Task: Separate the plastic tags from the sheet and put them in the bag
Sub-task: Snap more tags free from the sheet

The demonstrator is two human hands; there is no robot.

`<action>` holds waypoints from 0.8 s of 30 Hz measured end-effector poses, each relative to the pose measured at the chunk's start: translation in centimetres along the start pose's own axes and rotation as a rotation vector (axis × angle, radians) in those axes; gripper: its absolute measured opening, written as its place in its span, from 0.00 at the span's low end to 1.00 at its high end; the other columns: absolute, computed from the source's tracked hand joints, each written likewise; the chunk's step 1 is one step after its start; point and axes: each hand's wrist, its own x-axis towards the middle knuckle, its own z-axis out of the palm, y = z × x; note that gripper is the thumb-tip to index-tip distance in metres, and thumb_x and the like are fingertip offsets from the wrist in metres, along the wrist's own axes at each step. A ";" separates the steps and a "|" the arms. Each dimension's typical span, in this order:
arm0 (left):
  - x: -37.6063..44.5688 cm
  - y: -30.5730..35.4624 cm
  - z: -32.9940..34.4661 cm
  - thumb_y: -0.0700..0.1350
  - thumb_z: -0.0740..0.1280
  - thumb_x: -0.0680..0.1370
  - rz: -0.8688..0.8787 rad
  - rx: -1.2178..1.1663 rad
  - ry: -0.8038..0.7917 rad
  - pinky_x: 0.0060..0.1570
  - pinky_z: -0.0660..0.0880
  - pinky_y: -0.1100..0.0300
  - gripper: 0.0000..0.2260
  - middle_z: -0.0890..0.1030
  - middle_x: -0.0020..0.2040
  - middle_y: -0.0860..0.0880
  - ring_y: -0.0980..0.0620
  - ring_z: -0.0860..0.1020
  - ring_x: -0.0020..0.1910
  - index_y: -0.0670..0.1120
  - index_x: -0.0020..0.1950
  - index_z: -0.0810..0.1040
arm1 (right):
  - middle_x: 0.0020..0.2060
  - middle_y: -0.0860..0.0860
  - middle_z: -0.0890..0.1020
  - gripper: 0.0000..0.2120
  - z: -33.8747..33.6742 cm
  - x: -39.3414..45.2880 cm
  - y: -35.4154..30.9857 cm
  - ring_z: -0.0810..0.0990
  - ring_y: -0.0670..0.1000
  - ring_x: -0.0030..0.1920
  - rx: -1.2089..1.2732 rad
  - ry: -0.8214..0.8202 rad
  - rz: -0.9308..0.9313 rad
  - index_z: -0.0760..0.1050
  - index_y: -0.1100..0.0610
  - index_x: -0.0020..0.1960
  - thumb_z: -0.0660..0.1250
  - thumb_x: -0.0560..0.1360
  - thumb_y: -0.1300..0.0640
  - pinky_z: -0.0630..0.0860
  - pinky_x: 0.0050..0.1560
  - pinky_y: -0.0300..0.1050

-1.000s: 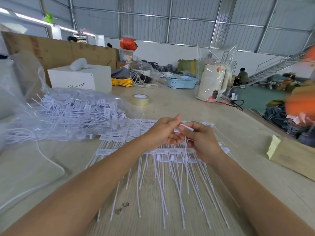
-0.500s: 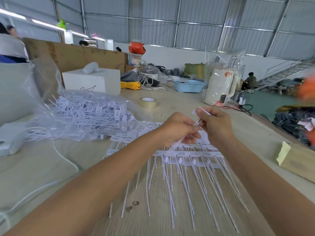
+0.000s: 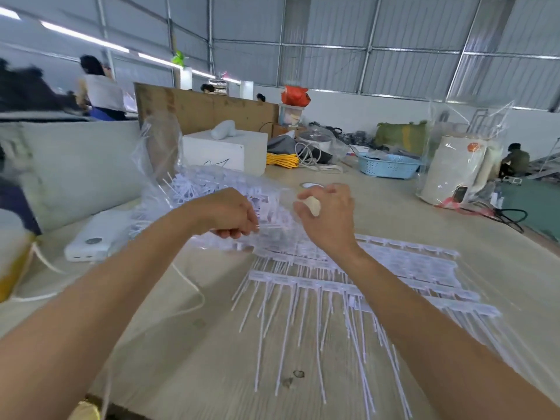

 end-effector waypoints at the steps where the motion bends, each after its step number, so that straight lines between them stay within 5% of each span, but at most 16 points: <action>1: 0.2 -0.7 -0.7 0.35 0.67 0.75 -0.037 0.027 0.023 0.26 0.68 0.66 0.07 0.77 0.31 0.46 0.52 0.72 0.27 0.44 0.38 0.78 | 0.64 0.54 0.65 0.08 0.5 0.3 -0.3 0.63 0.56 0.66 -0.113 -0.022 -0.055 0.79 0.48 0.53 0.66 0.75 0.49 0.65 0.60 0.50; 4: 1.3 -2.1 -1.2 0.33 0.65 0.74 -0.110 0.054 0.141 0.36 0.71 0.60 0.06 0.74 0.33 0.41 0.46 0.72 0.33 0.40 0.39 0.76 | 0.69 0.51 0.61 0.12 2.0 1.2 -0.9 0.58 0.56 0.68 -0.360 -0.231 -0.022 0.76 0.47 0.59 0.64 0.76 0.49 0.64 0.59 0.56; 8: 3.5 -2.8 0.0 0.31 0.62 0.74 -0.143 0.074 0.255 0.37 0.75 0.57 0.11 0.73 0.18 0.49 0.45 0.80 0.34 0.40 0.33 0.71 | 0.67 0.52 0.62 0.21 2.9 2.3 -1.1 0.67 0.59 0.63 -0.447 -0.347 0.102 0.65 0.58 0.66 0.64 0.76 0.55 0.66 0.52 0.54; 12: 5.7 -2.4 1.3 0.32 0.63 0.76 -0.108 -0.085 0.375 0.22 0.69 0.66 0.15 0.76 0.26 0.45 0.41 0.83 0.45 0.42 0.30 0.67 | 0.73 0.50 0.54 0.32 2.6 2.6 -0.6 0.72 0.60 0.61 -0.381 -0.308 0.044 0.55 0.61 0.73 0.66 0.74 0.61 0.72 0.53 0.52; 15: 7.7 -2.1 2.0 0.33 0.62 0.77 -0.072 -0.189 0.505 0.34 0.76 0.60 0.13 0.79 0.35 0.40 0.40 0.82 0.47 0.42 0.33 0.67 | 0.75 0.51 0.50 0.39 2.1 2.5 -0.3 0.73 0.57 0.61 -0.319 -0.294 -0.008 0.50 0.62 0.76 0.66 0.72 0.67 0.74 0.55 0.47; 17: 8.6 -2.4 2.6 0.33 0.60 0.78 -0.055 -0.124 0.611 0.42 0.76 0.55 0.10 0.77 0.37 0.38 0.40 0.81 0.51 0.39 0.36 0.70 | 0.74 0.53 0.51 0.40 1.9 2.5 -0.2 0.74 0.55 0.61 -0.276 -0.301 -0.034 0.49 0.63 0.76 0.65 0.70 0.70 0.72 0.55 0.42; 19: 9.1 -2.8 3.4 0.34 0.59 0.78 -0.064 0.049 0.663 0.51 0.74 0.53 0.06 0.78 0.49 0.35 0.40 0.77 0.56 0.33 0.50 0.73 | 0.74 0.54 0.51 0.40 1.7 2.3 -0.2 0.72 0.54 0.63 -0.253 -0.304 -0.041 0.49 0.63 0.76 0.65 0.70 0.70 0.70 0.58 0.39; 24: 9.4 -2.7 4.4 0.35 0.63 0.75 -0.040 0.662 0.541 0.56 0.72 0.54 0.13 0.77 0.56 0.40 0.41 0.72 0.60 0.38 0.60 0.73 | 0.74 0.54 0.51 0.41 1.7 2.0 -0.3 0.67 0.54 0.68 -0.218 -0.312 -0.053 0.49 0.63 0.76 0.66 0.69 0.70 0.67 0.61 0.40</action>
